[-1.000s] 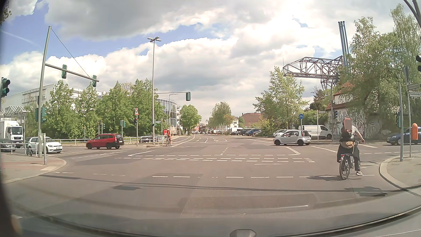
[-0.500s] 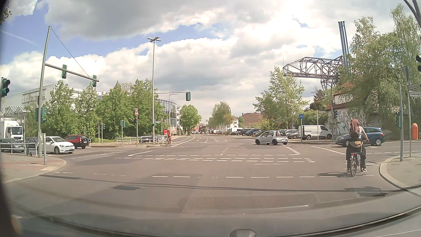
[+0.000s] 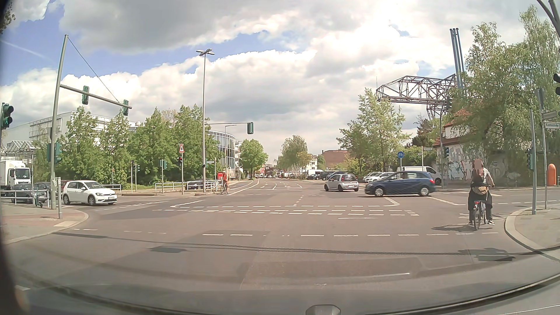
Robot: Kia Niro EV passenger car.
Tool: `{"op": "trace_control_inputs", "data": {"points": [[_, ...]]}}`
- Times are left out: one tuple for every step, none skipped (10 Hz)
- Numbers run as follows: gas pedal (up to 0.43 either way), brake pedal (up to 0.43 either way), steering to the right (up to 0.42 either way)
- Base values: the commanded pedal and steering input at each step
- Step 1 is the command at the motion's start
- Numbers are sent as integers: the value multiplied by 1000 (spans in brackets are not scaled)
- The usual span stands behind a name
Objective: Follow the waypoints while adhering to traffic rules and regulations
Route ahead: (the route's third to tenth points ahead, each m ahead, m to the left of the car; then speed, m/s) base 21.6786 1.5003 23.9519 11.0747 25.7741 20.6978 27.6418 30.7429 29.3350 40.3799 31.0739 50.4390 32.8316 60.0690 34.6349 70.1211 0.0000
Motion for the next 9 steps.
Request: {"op": "trace_control_inputs", "data": {"points": [[0,317,-1],[0,317,-1],[0,317,-1],[0,317,-1],[0,317,-1],[0,317,-2],[0,323,-2],[0,323,-2],[0,317,-1]]}}
